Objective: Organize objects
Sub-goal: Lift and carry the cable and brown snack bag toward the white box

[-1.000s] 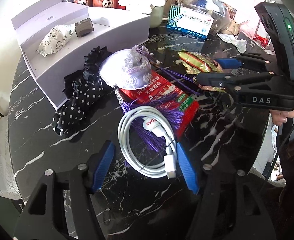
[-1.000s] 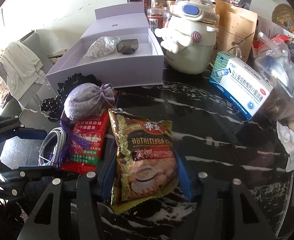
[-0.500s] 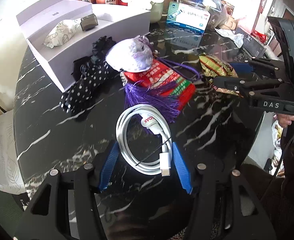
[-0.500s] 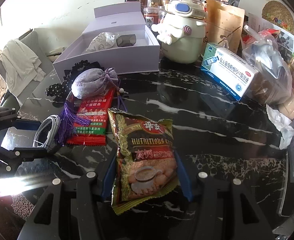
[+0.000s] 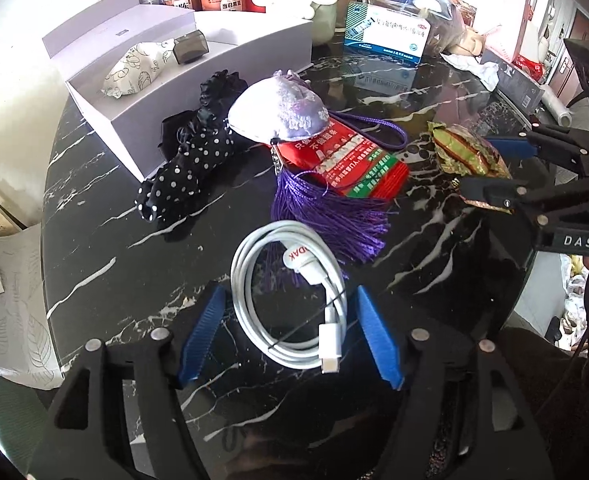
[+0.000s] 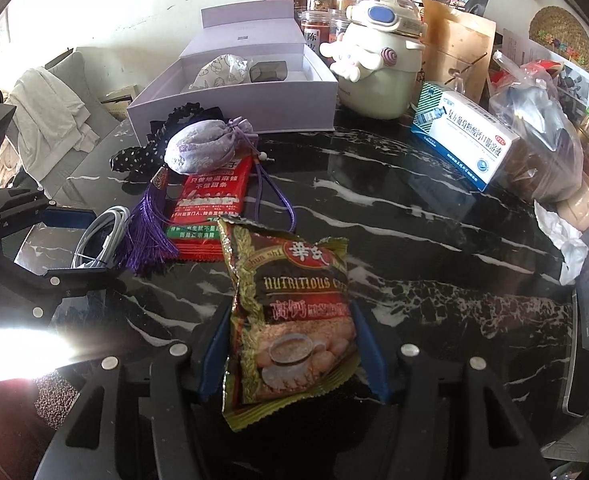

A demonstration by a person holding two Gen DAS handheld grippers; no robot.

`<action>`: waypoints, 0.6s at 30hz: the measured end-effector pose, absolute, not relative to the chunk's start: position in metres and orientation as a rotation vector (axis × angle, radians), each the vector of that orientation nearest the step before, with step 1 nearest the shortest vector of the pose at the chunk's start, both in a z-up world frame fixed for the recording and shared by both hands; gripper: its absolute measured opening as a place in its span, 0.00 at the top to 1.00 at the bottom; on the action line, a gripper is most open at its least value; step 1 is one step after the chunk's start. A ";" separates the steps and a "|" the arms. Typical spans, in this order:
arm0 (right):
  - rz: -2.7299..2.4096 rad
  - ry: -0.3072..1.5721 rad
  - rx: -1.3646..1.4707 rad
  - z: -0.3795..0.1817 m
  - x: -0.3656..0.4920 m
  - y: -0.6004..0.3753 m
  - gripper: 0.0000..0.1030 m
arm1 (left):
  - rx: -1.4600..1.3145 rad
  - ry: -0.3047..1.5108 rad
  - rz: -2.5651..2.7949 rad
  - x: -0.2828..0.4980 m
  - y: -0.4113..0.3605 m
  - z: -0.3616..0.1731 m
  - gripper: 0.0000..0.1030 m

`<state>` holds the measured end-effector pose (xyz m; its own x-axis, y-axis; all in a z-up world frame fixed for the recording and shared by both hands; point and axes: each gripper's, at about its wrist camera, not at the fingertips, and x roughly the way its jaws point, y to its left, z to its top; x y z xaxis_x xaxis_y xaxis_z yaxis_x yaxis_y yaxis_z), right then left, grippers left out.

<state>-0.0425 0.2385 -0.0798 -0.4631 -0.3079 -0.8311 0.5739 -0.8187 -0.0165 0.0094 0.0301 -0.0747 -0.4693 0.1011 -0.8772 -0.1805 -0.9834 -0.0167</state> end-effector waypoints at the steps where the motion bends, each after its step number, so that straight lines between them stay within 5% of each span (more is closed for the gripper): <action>1: -2.277 0.403 1.217 -0.081 -0.043 0.238 0.40 | -1.515 0.116 2.560 0.009 0.030 -0.075 0.31; 5: -2.270 0.396 1.219 -0.085 -0.044 0.237 0.39 | -1.500 0.113 2.571 0.008 0.030 -0.076 0.31; 8: -2.270 0.383 1.213 -0.087 -0.045 0.238 0.40 | -1.493 0.104 2.582 0.007 0.029 -0.074 0.46; 18: -2.274 0.347 1.208 -0.081 -0.046 0.242 0.46 | -1.475 0.040 2.596 0.014 0.019 -0.059 0.47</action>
<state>-0.0457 0.2416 -0.0812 -0.4545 -0.3373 -0.8244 0.5679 -0.8228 0.0235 0.0136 0.0188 -0.0595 -0.5031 0.1215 -0.8557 -0.1475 -0.9876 -0.0535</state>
